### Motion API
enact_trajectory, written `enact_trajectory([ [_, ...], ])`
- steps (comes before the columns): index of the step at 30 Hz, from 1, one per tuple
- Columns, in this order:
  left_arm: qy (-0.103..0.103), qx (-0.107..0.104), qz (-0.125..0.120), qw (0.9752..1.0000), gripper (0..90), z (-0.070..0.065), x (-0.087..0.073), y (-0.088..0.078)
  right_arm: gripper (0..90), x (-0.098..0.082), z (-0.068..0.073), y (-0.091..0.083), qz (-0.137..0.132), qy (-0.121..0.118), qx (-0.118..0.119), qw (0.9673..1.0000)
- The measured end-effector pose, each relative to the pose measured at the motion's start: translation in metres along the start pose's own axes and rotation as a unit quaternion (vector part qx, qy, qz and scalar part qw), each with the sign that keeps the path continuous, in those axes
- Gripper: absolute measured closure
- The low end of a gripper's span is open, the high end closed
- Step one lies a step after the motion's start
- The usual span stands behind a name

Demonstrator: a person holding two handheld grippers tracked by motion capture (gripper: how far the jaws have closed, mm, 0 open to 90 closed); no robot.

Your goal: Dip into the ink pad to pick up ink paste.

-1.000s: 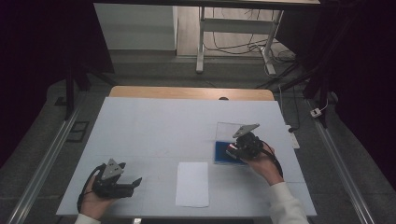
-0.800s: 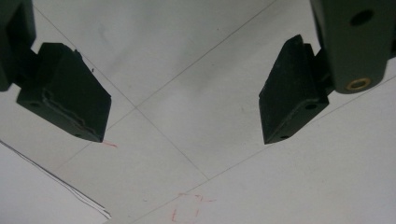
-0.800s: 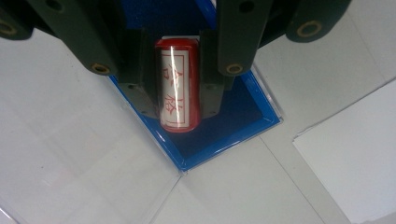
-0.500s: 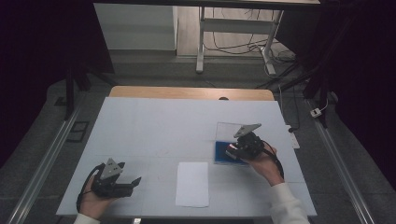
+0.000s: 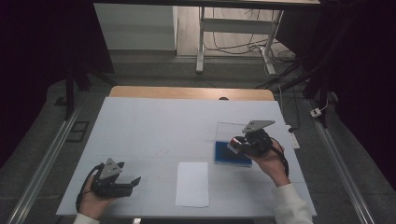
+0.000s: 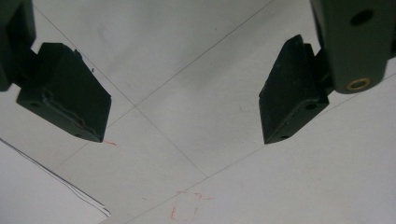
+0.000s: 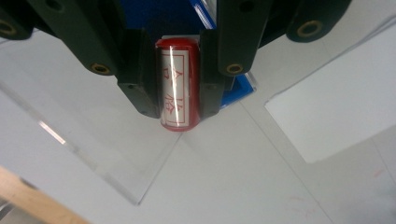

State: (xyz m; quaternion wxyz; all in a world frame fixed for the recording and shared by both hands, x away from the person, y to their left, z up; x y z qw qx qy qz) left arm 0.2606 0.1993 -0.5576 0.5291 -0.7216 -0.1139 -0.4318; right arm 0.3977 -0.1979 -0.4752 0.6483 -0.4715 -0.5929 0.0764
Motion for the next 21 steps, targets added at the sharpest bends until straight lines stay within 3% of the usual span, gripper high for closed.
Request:
enact_trajectory([
  [5,0.001,0.001,0.000,1.0000,17.0,0.000,0.000,0.000,69.5,0.007,0.000,-0.009,-0.021,0.003,-0.005,0.9998],
  [11,0.001,0.001,0.000,1.0000,17.1,0.000,0.000,0.000,69.5,0.009,0.001,-0.009,-0.020,-0.001,-0.005,0.9998],
  [21,0.002,0.001,0.001,1.0000,17.1,0.000,0.000,0.000,69.5,-0.005,-0.003,0.009,0.035,-0.003,-0.018,0.9992],
])
Point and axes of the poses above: each handheld gripper's, and its own axes: y roughly forward along the jaws, x roughly out of its top, z roughly to its left, the point moved 6 cm from there along y, roughly forward along the jaws, and after that the axes turned 5 degrees about -y, right-handed, at the moved point
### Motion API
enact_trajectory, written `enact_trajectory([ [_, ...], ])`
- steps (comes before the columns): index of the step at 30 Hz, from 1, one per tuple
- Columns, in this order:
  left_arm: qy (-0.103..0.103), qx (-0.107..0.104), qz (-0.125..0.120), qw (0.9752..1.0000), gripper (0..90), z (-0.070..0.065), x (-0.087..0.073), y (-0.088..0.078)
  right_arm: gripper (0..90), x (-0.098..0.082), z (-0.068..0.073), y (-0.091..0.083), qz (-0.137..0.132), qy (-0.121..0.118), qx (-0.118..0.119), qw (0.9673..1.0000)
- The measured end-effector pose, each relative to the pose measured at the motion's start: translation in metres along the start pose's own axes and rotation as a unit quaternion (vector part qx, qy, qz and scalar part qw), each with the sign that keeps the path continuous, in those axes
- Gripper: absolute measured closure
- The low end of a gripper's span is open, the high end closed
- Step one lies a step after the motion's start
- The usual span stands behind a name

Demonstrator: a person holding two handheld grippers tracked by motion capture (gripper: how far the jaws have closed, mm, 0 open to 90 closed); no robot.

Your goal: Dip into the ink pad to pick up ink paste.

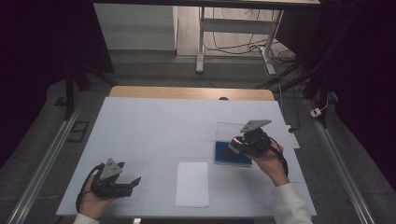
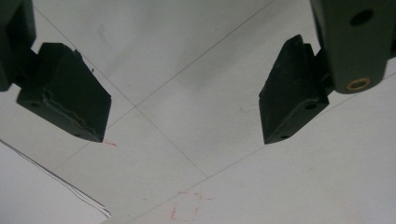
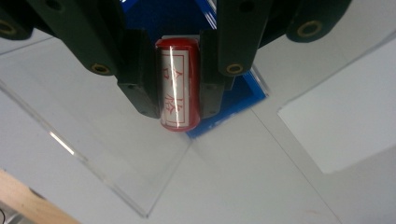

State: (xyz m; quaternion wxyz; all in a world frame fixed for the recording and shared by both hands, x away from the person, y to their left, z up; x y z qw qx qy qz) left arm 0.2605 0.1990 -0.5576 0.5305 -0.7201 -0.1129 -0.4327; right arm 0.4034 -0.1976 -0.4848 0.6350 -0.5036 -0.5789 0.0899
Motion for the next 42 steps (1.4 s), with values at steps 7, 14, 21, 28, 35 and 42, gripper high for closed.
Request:
enact_trajectory([
  [7,0.000,0.001,0.000,1.0000,17.1,0.001,0.000,0.000,69.5,-0.010,-0.002,0.015,0.028,0.007,0.007,0.9996],
  [14,0.002,0.001,0.002,1.0000,17.4,0.001,0.000,0.000,69.5,-0.014,-0.001,0.024,0.041,0.004,0.008,0.9991],
  [21,0.002,0.002,0.005,1.0000,17.4,0.001,-0.001,0.001,69.4,-0.015,0.001,0.027,0.045,-0.001,0.006,0.9990],
  [28,0.003,0.001,0.006,1.0000,17.6,0.001,-0.002,0.001,69.5,-0.017,0.001,0.030,0.056,-0.001,0.001,0.9984],
  [35,0.004,0.001,0.008,1.0000,17.6,0.000,-0.002,0.002,69.6,-0.016,0.003,0.031,0.066,-0.006,-0.005,0.9978],
  [42,0.007,0.001,0.010,0.9999,17.8,-0.001,-0.002,0.002,69.7,-0.015,0.003,0.032,0.075,0.000,-0.007,0.9972],
])
Point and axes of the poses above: each handheld gripper's, and its own axes: y roughly forward along the jaws, x roughly out of its top, z roughly to its left, the point moved 6 cm from there along y, roughly forward along the jaws, and after that the axes turned 5 degrees about -y, right-handed, at the moved point
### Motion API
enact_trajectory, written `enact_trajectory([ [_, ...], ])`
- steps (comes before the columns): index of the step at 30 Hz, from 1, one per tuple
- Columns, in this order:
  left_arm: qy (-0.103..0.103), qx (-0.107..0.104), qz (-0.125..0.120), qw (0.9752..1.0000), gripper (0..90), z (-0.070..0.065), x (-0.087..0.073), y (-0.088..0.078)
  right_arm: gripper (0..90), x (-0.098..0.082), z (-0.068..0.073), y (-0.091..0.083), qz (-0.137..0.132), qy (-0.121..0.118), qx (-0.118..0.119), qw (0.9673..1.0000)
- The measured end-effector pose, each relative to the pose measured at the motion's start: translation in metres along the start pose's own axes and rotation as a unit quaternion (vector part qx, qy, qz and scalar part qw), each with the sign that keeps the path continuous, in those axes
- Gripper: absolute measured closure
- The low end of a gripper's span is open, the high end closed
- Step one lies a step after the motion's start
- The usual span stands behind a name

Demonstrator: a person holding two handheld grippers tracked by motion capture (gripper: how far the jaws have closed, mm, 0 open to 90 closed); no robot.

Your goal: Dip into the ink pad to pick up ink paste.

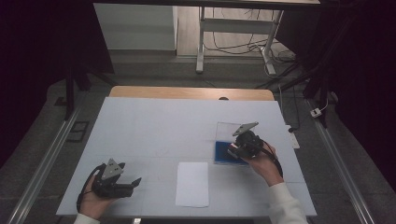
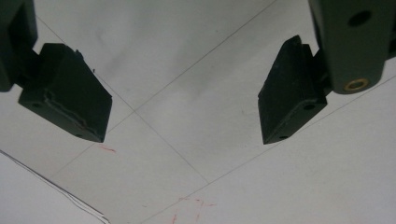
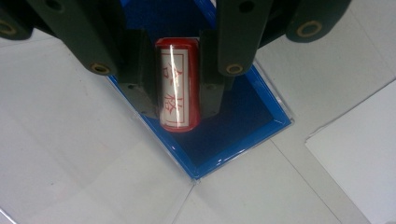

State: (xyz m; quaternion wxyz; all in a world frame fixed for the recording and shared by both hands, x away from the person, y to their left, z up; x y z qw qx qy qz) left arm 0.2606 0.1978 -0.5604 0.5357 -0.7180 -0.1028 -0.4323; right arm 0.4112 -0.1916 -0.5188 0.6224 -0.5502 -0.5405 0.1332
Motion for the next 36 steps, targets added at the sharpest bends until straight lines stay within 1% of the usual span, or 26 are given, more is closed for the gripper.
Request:
enact_trajectory([
  [3,0.000,0.000,0.000,1.0000,17.8,0.0000,0.0002,-0.0003,69.7,0.0001,-0.0001,0.0001,0.002,0.001,0.001,1.0000],
  [5,0.000,0.001,0.000,1.0000,17.8,0.0000,0.0002,-0.0002,69.8,0.0000,-0.0004,0.0004,0.003,0.007,0.002,1.0000],
  [8,0.000,0.003,0.000,1.0000,17.8,-0.0005,0.0002,0.0005,69.8,-0.0003,-0.0004,0.0012,0.005,0.005,0.002,1.0000],
  [9,0.000,0.002,0.000,1.0000,17.8,-0.0007,0.0003,0.0006,69.9,-0.0009,0.0000,0.0033,0.007,0.007,0.001,1.0000],
  [12,0.000,0.002,0.000,1.0000,17.8,-0.0014,0.0007,0.0007,70.0,-0.0010,0.0016,0.0035,0.010,0.002,-0.005,0.9999],
  [17,0.000,0.001,-0.002,1.0000,17.8,-0.0036,0.0014,0.0004,70.2,-0.0021,0.0018,0.0041,0.008,0.008,-0.006,0.9999],
  [21,0.002,0.001,-0.001,1.0000,17.8,-0.0044,0.0017,0.0001,70.2,-0.0033,-0.0006,0.0044,0.006,0.018,0.005,0.9998],
  [26,0.000,0.002,-0.002,1.0000,17.8,-0.0038,0.0014,0.0006,70.2,-0.0038,-0.0021,0.0051,0.001,0.021,0.011,0.9997],
  [32,0.002,0.001,0.001,1.0000,17.8,-0.0045,0.0013,0.0009,70.3,-0.0046,-0.0029,0.0054,-0.002,0.024,0.016,0.9996],
  [36,0.002,0.000,0.001,1.0000,17.8,-0.0045,0.0013,0.0009,70.3,-0.0045,-0.0025,0.0054,-0.001,0.023,0.015,0.9996],
])
Point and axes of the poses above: each handheld gripper's, and its own axes: y roughly forward along the jaws, x roughly out of its top, z roughly to its left, the point moved 6 cm from there along y, roughly forward along the jaws, and after that the axes turned 5 degrees about -y, right-handed, at the moved point
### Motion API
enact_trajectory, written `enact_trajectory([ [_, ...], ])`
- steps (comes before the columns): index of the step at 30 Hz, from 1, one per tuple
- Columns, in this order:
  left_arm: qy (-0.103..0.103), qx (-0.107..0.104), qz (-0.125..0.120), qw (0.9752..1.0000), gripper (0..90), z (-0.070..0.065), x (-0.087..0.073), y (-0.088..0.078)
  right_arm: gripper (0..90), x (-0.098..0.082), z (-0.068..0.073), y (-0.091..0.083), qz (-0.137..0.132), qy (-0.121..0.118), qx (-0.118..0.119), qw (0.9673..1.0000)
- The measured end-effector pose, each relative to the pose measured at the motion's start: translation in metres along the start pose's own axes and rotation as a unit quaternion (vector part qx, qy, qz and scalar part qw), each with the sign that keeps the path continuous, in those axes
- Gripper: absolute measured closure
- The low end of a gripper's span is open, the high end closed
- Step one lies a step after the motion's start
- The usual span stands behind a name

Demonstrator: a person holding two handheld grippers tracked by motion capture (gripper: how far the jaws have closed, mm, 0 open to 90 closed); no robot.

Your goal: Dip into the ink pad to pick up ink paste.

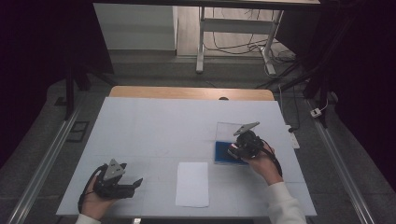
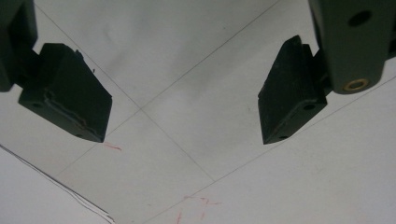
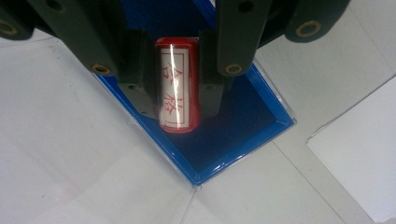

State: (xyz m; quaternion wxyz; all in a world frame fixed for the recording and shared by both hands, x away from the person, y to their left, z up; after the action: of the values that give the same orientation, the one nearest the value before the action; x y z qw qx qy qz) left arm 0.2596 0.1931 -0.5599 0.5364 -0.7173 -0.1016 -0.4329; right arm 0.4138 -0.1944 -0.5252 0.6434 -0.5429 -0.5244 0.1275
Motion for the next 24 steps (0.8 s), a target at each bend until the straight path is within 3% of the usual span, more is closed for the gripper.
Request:
enact_trajectory([
  [20,0.000,0.000,-0.003,1.0000,17.8,0.0003,0.0006,-0.0011,70.1,-0.0009,0.0009,0.0000,-0.005,-0.002,-0.004,1.0000],
  [24,-0.003,0.001,-0.002,1.0000,17.8,0.0021,0.0003,-0.0015,69.8,0.0006,0.0029,-0.0014,-0.002,-0.015,-0.013,0.9998],
])
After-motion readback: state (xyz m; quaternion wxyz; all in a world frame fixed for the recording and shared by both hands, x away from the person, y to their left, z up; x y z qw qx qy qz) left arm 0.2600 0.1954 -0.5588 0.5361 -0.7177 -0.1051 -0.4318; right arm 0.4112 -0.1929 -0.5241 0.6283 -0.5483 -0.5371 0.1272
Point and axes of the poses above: each handheld gripper's, and its own axes: y roughly forward along the jaws, x roughly out of its top, z roughly to its left, the point moved 6 cm from there along y, roughly forward along the jaws, and after that the axes turned 5 degrees about -y, right-handed, at the moved point
